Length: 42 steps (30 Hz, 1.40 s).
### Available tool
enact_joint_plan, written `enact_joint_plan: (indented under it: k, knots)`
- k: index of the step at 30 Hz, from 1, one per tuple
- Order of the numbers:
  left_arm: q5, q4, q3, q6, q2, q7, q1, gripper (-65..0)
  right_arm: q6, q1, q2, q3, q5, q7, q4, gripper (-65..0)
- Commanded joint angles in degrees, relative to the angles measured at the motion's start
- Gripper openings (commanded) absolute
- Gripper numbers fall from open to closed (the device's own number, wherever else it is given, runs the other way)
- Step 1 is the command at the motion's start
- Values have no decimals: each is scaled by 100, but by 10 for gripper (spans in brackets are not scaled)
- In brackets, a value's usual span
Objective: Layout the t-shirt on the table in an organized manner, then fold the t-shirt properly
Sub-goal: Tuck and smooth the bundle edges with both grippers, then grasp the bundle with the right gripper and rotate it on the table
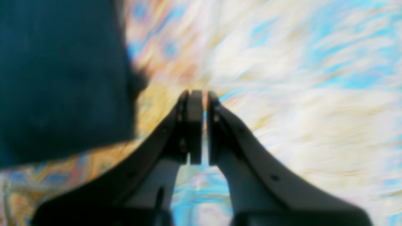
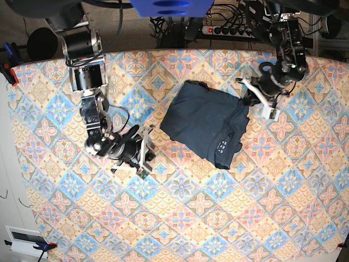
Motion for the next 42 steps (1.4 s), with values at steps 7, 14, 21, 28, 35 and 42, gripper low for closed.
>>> enact_joint_plan:
  k: [7,14,21,28,35,42]
  knots:
    - [-650,-336,-707,-16,-44,258,-105,-650,19,120,-54,5,63,83,-115,-620]
    - [-624,-802,-725,19,150,302,-404,-650,19,129,-212,-21,63,127,-932,-620]
    - [-615,-1532,-725,625,290,302,-1064,-650,19,94,-212,-698,63,92,-651,-620]
    - [-606,-2499,-698,801,299,302,-1978,-650,19,-627,104,-698,63,-234,624,-620]
    - [-606,-3536,-285,836,484,258,-2892,-650,19,-1427,535,-689,81,-357,1854,-620]
    - [-615,-4099,752,836,844,-147,-3481,-650,19,-2043,579,40,81,-568,2646,-620]
